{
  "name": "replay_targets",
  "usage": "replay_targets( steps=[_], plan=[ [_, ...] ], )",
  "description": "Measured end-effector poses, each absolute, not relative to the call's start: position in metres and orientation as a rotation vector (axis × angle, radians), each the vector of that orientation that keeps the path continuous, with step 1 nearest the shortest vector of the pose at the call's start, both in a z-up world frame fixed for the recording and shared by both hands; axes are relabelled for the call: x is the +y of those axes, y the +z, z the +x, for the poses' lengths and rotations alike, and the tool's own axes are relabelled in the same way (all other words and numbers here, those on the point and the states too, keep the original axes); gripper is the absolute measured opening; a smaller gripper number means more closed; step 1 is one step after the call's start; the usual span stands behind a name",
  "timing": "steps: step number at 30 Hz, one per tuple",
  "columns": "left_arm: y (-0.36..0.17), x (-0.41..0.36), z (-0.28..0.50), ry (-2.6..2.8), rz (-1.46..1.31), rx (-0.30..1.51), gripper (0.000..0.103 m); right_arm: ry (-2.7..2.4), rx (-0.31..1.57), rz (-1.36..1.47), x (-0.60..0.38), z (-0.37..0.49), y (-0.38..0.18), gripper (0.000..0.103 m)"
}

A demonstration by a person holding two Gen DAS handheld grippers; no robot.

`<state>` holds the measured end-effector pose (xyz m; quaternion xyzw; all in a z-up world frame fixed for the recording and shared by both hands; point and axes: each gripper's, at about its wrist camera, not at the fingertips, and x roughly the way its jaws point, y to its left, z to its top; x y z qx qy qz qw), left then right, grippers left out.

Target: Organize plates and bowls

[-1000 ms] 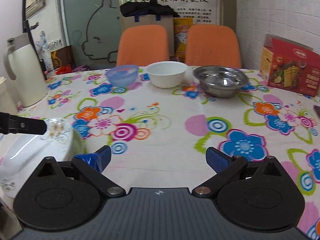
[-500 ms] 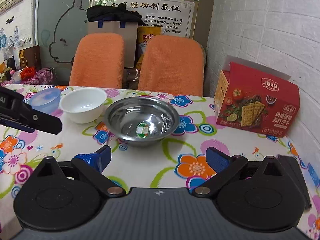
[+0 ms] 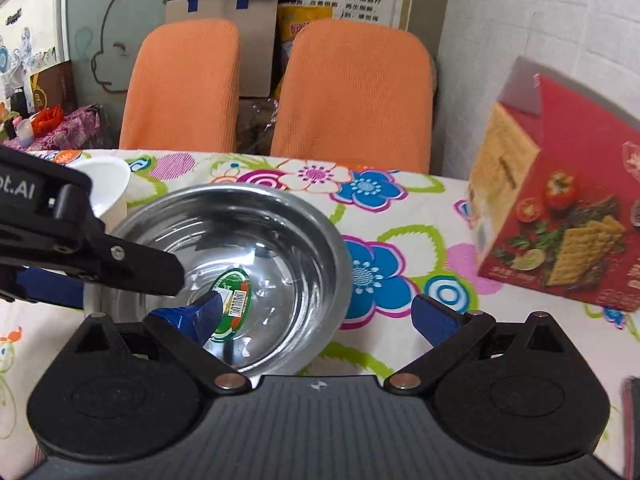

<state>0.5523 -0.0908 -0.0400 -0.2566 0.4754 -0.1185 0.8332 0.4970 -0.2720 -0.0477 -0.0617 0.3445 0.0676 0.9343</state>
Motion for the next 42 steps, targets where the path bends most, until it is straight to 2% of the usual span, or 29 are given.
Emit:
replay_targets(
  steps=[2,6,11,17,27,32,42],
  plan=[
    [-0.046,-0.094,0.559,-0.234,-0.548,1.034,0.068,0.163,0.712,-0.101,-0.272,0.502,-0.053,0.088],
    [-0.044,-0.098,0.568,-0.235,-0.485,1.039,0.046,0.190,0.726,-0.055,-0.273,0.507,-0.059,0.087],
    [-0.045,-0.101,0.570,-0.257,-0.438,1.043,0.038,0.208,0.731,-0.064,-0.267,0.500,-0.056,0.086],
    [-0.042,-0.114,0.553,-0.318,-0.344,1.069,0.037,0.279,0.763,-0.055,-0.257,0.480,-0.051,0.088],
    [-0.034,-0.104,0.497,-0.338,-0.375,1.132,0.037,0.251,0.785,0.009,-0.249,0.421,-0.034,0.089],
    [-0.022,-0.090,0.454,-0.361,-0.356,1.137,0.037,0.252,0.807,0.036,-0.241,0.385,-0.031,0.090],
    [-0.016,-0.032,0.350,-0.330,-0.289,1.088,0.039,0.327,0.726,-0.007,-0.183,0.285,-0.024,0.090]
  ],
)
